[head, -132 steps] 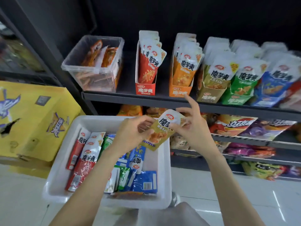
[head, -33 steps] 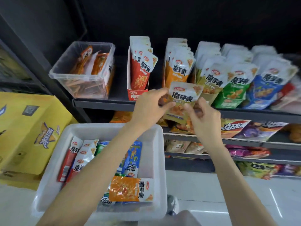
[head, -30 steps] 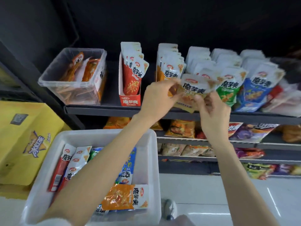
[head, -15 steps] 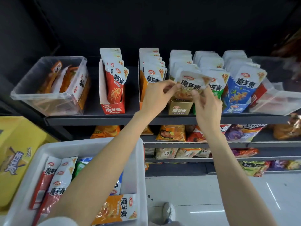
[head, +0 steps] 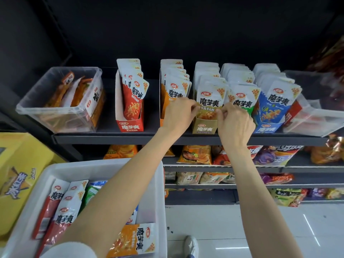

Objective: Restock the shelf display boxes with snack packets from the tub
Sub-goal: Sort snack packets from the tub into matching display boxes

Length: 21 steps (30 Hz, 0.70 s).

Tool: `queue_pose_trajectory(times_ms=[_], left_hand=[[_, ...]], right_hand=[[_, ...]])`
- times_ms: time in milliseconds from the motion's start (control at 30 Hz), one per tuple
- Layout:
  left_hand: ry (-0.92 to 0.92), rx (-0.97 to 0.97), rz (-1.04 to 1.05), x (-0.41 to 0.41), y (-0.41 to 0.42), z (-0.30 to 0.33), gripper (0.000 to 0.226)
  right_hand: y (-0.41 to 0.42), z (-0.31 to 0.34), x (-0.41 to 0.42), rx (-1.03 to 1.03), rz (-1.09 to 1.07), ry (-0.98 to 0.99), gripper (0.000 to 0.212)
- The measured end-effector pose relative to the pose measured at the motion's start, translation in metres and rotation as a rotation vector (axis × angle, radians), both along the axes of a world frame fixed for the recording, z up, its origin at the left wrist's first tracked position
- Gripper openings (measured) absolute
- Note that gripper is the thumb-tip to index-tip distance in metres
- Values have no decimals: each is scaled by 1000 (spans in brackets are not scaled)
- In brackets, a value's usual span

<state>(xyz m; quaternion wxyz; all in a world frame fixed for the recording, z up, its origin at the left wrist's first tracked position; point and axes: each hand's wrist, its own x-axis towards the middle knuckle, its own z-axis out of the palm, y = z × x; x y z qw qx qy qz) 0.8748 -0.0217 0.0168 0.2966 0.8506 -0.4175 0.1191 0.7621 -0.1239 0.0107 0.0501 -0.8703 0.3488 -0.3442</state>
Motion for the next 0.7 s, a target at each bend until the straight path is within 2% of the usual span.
queue_pose_trajectory(times_ms=[100,267,367,433,567,700], left_hand=[[34,-73,-8,-2,0,-4,21],[186,-165,-27,-9,4,-6,22],[285,-298,-44,-14,28,-5,22],[334,-383,-90,-21,59,-5,18],[341,-415,-79,-39,157,-18,16],[395,-169,81,-42,268,-57,21]], right_hand=[[0,-8,-6,89,-15,-29,23],[6,-13,-17,215,40,-219,21],[27,-3,-31,310,153,-375,20],[52,1,-43,382,265,-399,15],[111,-13,-53,507,531,-196,13],[159,-50,-40,540,803,226,18]])
